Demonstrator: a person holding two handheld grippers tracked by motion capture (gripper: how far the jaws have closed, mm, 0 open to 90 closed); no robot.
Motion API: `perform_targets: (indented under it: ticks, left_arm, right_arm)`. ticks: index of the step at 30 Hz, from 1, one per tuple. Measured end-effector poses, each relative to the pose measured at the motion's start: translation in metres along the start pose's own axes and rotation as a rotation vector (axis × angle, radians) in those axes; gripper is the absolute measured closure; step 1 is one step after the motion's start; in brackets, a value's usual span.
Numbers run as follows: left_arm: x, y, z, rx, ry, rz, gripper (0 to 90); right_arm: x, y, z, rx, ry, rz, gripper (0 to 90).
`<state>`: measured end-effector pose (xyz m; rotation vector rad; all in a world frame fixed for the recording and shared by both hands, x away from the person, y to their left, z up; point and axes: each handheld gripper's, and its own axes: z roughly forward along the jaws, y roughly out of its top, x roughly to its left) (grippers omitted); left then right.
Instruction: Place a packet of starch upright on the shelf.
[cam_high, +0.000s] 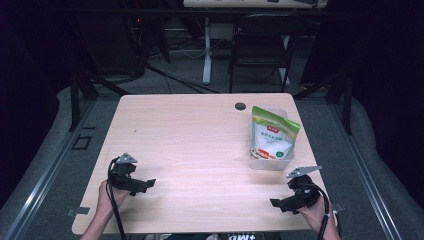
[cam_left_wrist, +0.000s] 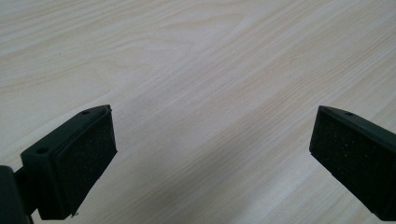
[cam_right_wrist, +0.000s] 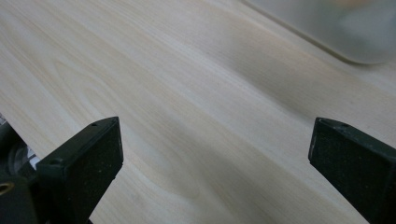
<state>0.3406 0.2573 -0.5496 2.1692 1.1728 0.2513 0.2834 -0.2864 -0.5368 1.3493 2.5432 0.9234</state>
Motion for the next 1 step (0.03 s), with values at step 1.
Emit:
perform_targets:
  ticks: [1]
  left_arm:
    - [0.0000, 0.0000, 0.0000, 0.000, 0.000, 0.000, 0.5]
  right_arm:
    - [0.0000, 0.0001, -0.0011, -0.003, 0.001, 0.006, 3.6]
